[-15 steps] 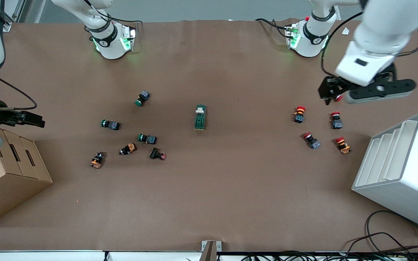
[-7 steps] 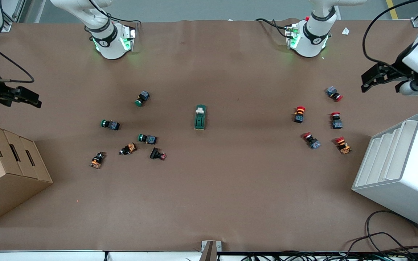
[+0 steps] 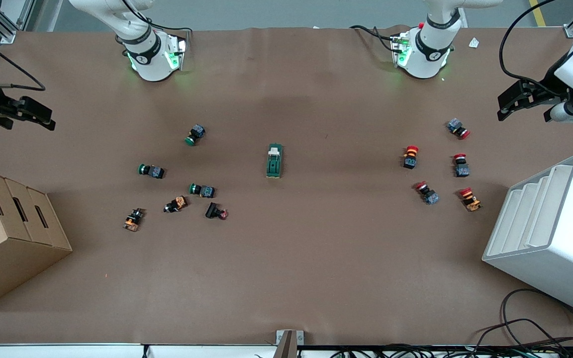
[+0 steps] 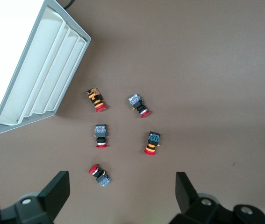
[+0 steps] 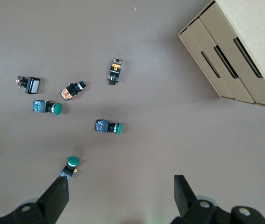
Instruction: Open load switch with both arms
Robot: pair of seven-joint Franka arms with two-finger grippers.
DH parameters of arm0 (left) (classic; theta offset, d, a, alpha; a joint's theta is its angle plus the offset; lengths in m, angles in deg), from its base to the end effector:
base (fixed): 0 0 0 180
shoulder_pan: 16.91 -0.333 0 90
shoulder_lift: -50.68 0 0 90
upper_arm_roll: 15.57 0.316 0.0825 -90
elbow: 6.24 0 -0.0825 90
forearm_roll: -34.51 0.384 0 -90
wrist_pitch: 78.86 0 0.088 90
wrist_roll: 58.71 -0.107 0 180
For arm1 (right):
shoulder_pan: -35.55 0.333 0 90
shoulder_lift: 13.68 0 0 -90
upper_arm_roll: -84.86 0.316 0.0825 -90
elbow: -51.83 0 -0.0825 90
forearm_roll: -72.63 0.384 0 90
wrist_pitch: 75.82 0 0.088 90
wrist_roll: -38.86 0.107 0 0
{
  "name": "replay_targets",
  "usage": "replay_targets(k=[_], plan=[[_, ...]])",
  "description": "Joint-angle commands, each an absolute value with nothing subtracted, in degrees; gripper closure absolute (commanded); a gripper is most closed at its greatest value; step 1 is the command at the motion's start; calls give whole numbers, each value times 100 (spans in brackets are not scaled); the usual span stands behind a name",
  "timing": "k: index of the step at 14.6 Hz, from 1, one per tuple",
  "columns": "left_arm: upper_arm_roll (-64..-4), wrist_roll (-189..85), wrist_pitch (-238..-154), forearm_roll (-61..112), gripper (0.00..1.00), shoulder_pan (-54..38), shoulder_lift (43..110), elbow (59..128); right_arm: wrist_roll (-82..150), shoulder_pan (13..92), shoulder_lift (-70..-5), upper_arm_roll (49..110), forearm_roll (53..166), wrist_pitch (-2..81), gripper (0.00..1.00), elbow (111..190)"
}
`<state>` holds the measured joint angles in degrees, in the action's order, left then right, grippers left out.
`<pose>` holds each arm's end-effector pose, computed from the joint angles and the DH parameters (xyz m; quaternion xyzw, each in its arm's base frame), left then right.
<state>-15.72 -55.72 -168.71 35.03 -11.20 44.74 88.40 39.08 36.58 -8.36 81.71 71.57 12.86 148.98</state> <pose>0.5189 -0.0524 0.6418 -0.9996 0.0250 -0.0104 0.0039 0.5208 -0.0226 0.6137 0.9994 -0.0202 -0.0277 0.0062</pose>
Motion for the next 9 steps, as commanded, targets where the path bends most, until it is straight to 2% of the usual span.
replay_targets(k=[1, 9], plan=[[-1557, -5809, -16921, 3398, 0, -1146, 4268, 9009, 3842, 3476, -569, 8292, 7078, 1260, 0, 15114], [-1495, -5915, -16772, 3187, 0, -1181, 4356, 8860, 3851, 3485, -595, 8319, 7069, 1453, 0, 15105]])
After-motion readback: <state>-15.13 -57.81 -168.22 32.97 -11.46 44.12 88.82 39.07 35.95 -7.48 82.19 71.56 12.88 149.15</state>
